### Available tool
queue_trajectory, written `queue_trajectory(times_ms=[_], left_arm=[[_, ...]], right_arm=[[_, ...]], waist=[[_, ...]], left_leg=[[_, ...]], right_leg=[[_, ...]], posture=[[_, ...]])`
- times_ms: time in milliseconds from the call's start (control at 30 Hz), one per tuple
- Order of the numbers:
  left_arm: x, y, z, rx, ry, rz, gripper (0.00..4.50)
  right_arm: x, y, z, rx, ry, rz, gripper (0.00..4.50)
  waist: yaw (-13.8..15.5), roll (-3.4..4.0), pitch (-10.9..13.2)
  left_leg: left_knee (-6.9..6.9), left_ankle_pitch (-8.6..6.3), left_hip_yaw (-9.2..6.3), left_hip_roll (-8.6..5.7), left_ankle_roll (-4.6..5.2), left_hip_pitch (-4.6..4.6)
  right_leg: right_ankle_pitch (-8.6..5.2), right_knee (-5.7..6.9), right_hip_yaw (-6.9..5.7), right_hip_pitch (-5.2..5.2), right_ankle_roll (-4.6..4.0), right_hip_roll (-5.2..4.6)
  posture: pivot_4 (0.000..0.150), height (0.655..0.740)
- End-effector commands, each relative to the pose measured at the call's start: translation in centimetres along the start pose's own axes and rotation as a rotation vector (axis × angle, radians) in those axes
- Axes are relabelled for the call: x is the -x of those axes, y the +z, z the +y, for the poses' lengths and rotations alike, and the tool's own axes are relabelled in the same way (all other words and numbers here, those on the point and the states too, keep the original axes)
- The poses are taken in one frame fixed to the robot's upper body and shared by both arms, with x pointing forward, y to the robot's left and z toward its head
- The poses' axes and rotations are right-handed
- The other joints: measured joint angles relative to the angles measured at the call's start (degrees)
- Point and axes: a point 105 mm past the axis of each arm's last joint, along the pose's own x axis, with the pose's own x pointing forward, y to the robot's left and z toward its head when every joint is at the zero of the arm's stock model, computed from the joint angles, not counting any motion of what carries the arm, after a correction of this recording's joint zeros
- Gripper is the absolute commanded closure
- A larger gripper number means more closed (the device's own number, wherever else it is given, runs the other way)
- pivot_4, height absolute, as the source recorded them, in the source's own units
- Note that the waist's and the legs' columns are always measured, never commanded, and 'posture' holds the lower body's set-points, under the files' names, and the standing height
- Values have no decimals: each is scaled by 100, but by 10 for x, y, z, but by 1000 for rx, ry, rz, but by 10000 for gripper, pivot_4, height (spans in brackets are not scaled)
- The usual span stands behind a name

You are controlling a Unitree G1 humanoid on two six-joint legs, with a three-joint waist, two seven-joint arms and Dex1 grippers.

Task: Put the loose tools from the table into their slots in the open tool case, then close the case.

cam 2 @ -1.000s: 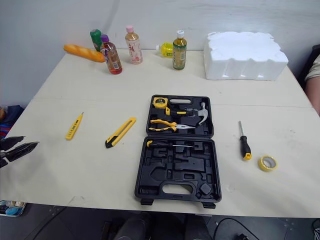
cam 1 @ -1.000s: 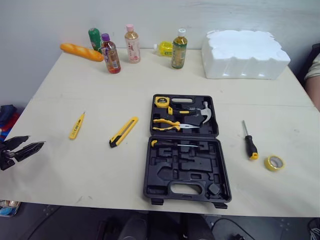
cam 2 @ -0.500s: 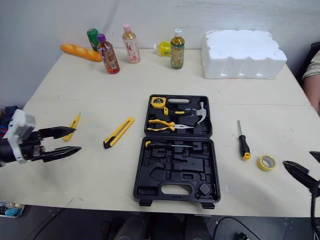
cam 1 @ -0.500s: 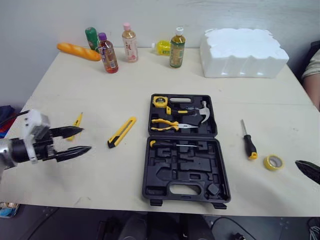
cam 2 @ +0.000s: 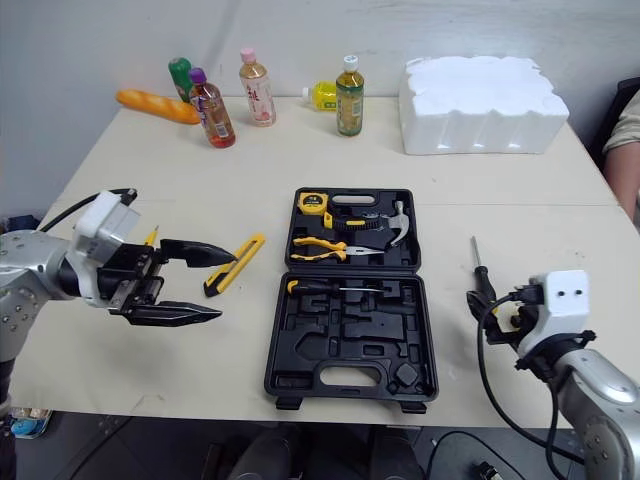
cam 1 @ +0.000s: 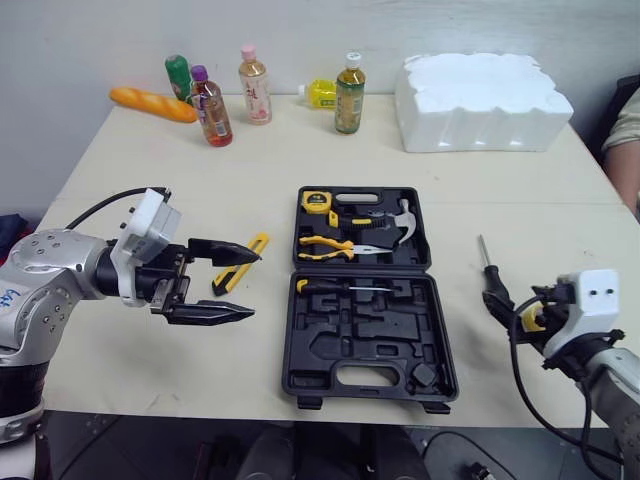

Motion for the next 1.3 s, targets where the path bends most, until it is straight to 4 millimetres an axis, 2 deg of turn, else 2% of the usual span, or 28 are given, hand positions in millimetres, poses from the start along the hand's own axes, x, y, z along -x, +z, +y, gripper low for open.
queue_trajectory(times_ms=[33,167,200,267,400,433,467,533,667,767,800,867,1067,1300], left_arm=[[-9,12,-4,-61,-38,-20,1309],[-16,17,-9,-82,-80,-28,1309],[-19,18,-11,-89,-91,-25,0],[-21,19,-11,-98,-98,-28,0],[-26,22,-11,-115,-100,-37,0],[-27,22,-11,-120,-101,-34,0],[-28,22,-12,-123,-102,-30,0],[-26,21,-11,-117,-97,-25,0],[-19,14,-7,-100,-70,5,0],[-13,9,-8,-88,-67,37,0],[-12,5,-8,-87,-68,60,0],[-9,-5,-9,-97,-79,114,0],[-2,-20,-7,-111,-71,198,0],[1,-29,-3,-117,-36,217,0]], right_arm=[[-9,-2,2,3,-22,3,0],[-14,-5,-4,-10,-71,10,0],[-16,-7,-5,-17,-80,13,4242],[-19,-10,-6,-12,-80,27,8759],[-23,-4,-8,-57,-118,-15,29460],[-23,-1,-7,-67,-119,-27,33798],[-22,3,-6,-68,-117,-44,36252],[-21,15,-2,-53,-89,-91,36199],[-11,50,22,105,92,-217,36199],[0,62,56,192,368,-224,36199],[7,64,72,263,520,-198,36199],[18,60,89,386,765,-94,36199],[12,53,91,613,996,92,36199],[-12,45,87,773,1034,159,36199]], waist=[[-2,-1,1],[-3,-1,1],[-9,-1,1],[-20,-1,1],[-44,-2,1],[-59,-1,1],[-70,-1,1],[-101,-1,1],[-143,0,2],[-148,-5,5],[-148,-5,7],[-140,-10,14],[-131,-41,32],[-129,-43,34]], left_leg=[[1,0,1,2,-1,1],[-3,3,3,13,-7,3],[-3,3,4,14,-7,3],[-3,3,13,14,-7,5],[0,3,19,15,-7,9],[0,3,19,16,-7,10],[-1,4,21,17,-7,11],[-4,4,25,17,-8,12],[-4,3,38,17,-6,12],[-4,0,54,24,-1,19],[-2,-2,54,30,2,20],[-3,-7,58,31,12,21],[9,-22,52,38,35,19],[9,-14,54,39,0,0]], right_leg=[[0,4,7,-1,0,4],[-2,14,18,-7,-4,16],[-2,15,20,-9,-4,17],[-2,19,27,-10,-4,17],[-2,26,32,-10,-4,19],[-2,28,34,-11,-4,20],[-2,32,37,-14,-4,21],[-3,35,41,-16,-5,21],[-2,36,41,-21,-4,24],[-2,36,38,-21,-4,32],[-2,36,38,-20,-4,37],[-2,35,37,-19,-4,37],[-1,19,30,-11,-7,29],[-3,3,33,-25,-12,22]], posture=[[1500,7383],[1500,7383],[1500,7383],[1500,7383],[1500,7383],[1500,7383],[1500,7383],[1500,7383],[1500,7383],[1500,7383],[1500,7383],[1500,7383],[1500,7383],[1500,7383]])
